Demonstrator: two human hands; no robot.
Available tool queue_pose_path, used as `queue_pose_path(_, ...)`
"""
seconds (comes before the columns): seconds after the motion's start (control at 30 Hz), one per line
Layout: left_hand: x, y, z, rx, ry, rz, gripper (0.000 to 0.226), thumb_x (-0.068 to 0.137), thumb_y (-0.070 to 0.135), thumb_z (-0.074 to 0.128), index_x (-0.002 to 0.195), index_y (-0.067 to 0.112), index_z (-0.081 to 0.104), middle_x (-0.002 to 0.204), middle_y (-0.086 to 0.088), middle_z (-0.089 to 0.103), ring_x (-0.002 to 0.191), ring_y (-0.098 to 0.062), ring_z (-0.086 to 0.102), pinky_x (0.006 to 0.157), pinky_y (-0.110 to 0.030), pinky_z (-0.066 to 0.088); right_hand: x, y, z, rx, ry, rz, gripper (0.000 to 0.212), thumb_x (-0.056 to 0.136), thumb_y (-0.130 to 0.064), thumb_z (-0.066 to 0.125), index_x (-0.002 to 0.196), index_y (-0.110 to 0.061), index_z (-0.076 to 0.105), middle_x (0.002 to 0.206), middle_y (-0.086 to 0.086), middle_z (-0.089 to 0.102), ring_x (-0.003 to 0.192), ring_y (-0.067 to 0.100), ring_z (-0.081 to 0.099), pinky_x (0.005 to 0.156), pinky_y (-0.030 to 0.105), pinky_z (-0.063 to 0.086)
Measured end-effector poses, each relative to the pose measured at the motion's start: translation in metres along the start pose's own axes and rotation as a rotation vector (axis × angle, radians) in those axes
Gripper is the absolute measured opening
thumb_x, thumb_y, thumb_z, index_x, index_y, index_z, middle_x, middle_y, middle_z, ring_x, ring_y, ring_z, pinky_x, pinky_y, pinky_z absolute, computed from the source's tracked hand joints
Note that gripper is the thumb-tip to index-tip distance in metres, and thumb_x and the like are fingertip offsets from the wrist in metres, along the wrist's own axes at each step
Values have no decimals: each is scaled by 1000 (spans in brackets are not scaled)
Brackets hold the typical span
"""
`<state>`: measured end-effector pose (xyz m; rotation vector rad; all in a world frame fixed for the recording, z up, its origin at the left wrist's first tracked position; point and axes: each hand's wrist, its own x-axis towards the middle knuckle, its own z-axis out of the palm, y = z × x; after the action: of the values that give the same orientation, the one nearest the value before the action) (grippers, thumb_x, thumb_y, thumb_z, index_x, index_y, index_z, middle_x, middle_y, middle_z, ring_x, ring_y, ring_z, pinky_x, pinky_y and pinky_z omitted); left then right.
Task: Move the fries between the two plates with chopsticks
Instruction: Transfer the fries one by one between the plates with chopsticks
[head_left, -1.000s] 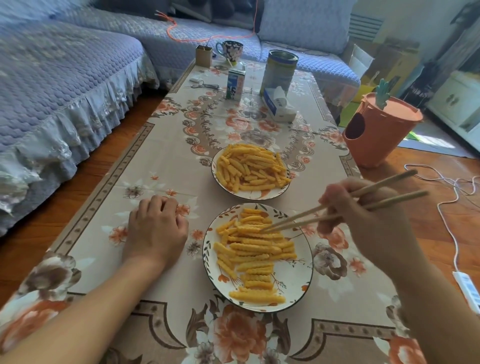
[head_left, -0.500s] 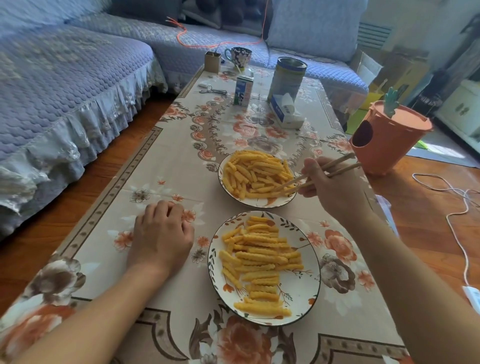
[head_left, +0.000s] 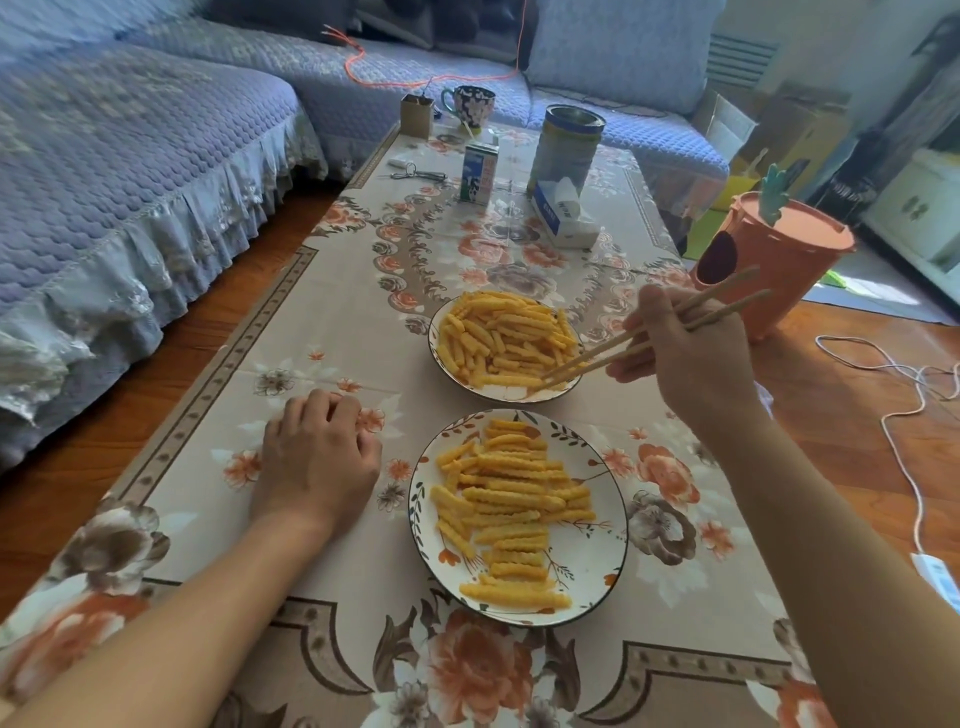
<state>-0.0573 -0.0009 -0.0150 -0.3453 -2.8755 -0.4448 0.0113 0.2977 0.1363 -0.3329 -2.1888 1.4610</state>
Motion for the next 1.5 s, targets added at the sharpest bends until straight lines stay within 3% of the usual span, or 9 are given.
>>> queue_pose_path(0.23, -1, 1, 2, 12, 7, -6, 23, 91, 29, 52, 107, 15, 61, 110, -11, 57, 102, -30, 48, 88, -47, 43, -74, -11, -34, 191, 28, 55, 40, 97, -38, 51, 82, -3, 64, 60, 15, 67, 52, 34, 70, 51, 38, 62)
queue_pose_path(0.5, -1, 3, 0, 10, 3, -20, 28, 91, 29, 52, 112, 14, 63, 115, -14, 58, 106, -34, 49, 90, -48, 42, -118, 4, -34, 201, 22, 110, 39, 94, -34, 52, 81, 0, 64, 63, 9, 71, 49, 30, 69, 48, 33, 59)
queue_pose_path(0.73, -1, 3, 2, 15, 26, -13, 29, 90, 29, 51, 111, 14, 63, 114, -15, 59, 106, -35, 50, 90, -48, 43, -125, 7, -31, 106, 5, 69, 32, 88, -31, 60, 83, 0, 67, 64, 15, 69, 46, 15, 68, 43, 14, 48)
queue_pose_path(0.97, -1, 4, 3, 24, 28, -27, 26, 91, 25, 57, 113, 12, 64, 115, -17, 59, 107, -36, 50, 91, -48, 42, -126, 12, -36, 123, 10, 21, 21, 89, -27, 63, 79, -9, 69, 68, 12, 72, 49, 20, 70, 47, 19, 53)
queue_pose_path(1.2, 0, 3, 3, 20, 30, -17, 27, 91, 25, 57, 113, 12, 64, 114, -17, 59, 107, -36, 49, 91, -49, 42, -124, 14, -33, 117, -6, 25, 24, 91, -28, 61, 79, -9, 68, 66, 16, 70, 49, 21, 70, 51, 21, 56)
queue_pose_path(1.37, -1, 2, 3, 28, 18, -4, 24, 92, 26, 53, 110, 13, 62, 111, -14, 58, 104, -33, 48, 88, -48, 43, -119, 7, -43, 99, 22, -21, 22, 94, -26, 59, 81, -10, 68, 59, 7, 69, 48, 24, 69, 49, 27, 57)
queue_pose_path(1.5, -2, 1, 3, 30, 14, 0, 22, 92, 27, 53, 109, 14, 61, 110, -12, 58, 104, -31, 47, 88, -47, 43, -87, 0, -37, 156, 68, 7, 29, 97, -31, 57, 85, -6, 68, 64, 13, 68, 54, 28, 72, 54, 32, 61)
